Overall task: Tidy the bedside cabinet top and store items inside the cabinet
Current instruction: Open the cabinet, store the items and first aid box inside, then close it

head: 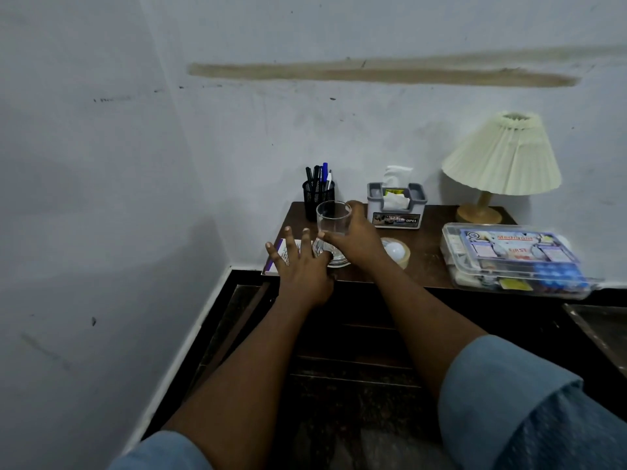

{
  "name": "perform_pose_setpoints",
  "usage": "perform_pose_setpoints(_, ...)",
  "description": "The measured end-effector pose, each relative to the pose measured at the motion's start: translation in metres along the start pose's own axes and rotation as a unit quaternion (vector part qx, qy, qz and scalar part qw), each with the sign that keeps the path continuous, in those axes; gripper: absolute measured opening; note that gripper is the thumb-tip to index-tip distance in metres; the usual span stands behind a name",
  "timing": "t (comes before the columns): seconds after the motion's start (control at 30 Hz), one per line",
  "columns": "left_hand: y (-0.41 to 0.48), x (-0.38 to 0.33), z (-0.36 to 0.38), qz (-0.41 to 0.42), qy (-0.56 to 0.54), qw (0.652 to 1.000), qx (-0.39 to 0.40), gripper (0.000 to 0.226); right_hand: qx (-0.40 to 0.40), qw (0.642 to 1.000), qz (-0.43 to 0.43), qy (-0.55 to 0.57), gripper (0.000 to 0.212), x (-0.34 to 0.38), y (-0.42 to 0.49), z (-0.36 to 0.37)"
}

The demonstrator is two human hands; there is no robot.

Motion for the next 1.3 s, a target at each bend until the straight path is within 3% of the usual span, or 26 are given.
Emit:
perform_pose_setpoints(0.27,-0.037,-0.013,-0.004,0.004,-0.049,0.998,-0.044,0.029,0.029,0.999,-0.003,-0.045,0.067,0.008,-0.022,-0.001)
perform_pose_setpoints(0.33,-0.053,-0.018,-0.001,-0.026,-0.136,0.988,-0.069,0.032,0.044,0.997,-0.003,-0.057,0.065,0.009,-0.030,-0.001)
perform_pose_setpoints(0.4,-0.067,-0.017,0.004,-0.103,-0.308,0.940,-0.108,0.034,0.054,0.997,-0.005,-0.056,0.065,0.010,-0.037,-0.003)
perform_pose_setpoints(0.43,-0.073,-0.014,0.010,-0.163,-0.439,0.876,-0.117,0.029,0.057,0.997,-0.005,-0.054,0.065,0.011,-0.040,-0.005)
perform_pose_setpoints(0.47,-0.078,-0.012,0.020,-0.225,-0.583,0.773,-0.113,0.027,0.060,0.997,-0.006,-0.047,0.065,0.011,-0.042,-0.004)
perform_pose_setpoints(0.5,-0.081,-0.019,0.033,-0.262,-0.713,0.644,-0.086,0.030,0.061,0.998,-0.006,-0.031,0.066,0.009,-0.044,-0.004)
perform_pose_setpoints(0.53,-0.080,-0.031,0.041,-0.266,-0.810,0.520,-0.044,0.038,0.060,0.998,-0.006,-0.007,0.066,0.005,-0.046,-0.002)
perform_pose_setpoints(0.57,-0.077,-0.042,0.043,-0.248,-0.869,0.428,-0.006,0.049,0.056,0.998,-0.006,0.017,0.066,0.002,-0.048,0.001)
perform_pose_setpoints(0.63,-0.065,-0.048,0.041,-0.199,-0.925,0.324,0.025,0.068,0.053,0.997,-0.008,0.052,0.065,-0.004,-0.051,0.005)
perform_pose_setpoints(0.7,-0.055,-0.039,0.040,-0.181,-0.946,0.269,0.030,0.077,0.054,0.996,-0.010,0.067,0.066,-0.006,-0.051,0.006)
perform_pose_setpoints(0.8,-0.050,-0.025,0.043,-0.190,-0.949,0.247,0.051,0.077,0.063,0.994,-0.012,0.085,0.068,-0.008,-0.052,0.004)
perform_pose_setpoints(0.97,-0.061,-0.022,0.053,-0.173,-0.921,0.331,0.114,0.052,0.107,0.991,-0.033,0.075,0.063,0.000,-0.068,0.009)
perform_pose_setpoints(1.1,-0.072,-0.027,0.054,-0.115,-0.939,0.313,0.082,0.035,0.138,0.987,-0.058,0.052,0.062,0.015,-0.086,0.013)
perform_pose_setpoints(1.3,-0.105,-0.020,0.085,-0.160,-0.941,0.293,0.059,0.036,0.138,0.982,-0.038,0.125,0.059,0.012,-0.105,0.001)
Point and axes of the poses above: each hand's wrist, its own y-axis towards the middle knuckle, its own z-axis out of the palm, x = y × z, the point moved 7 cm from there along y, towards the middle knuckle, and after that the axes turned 15 degrees about x, right-handed, at the moved point
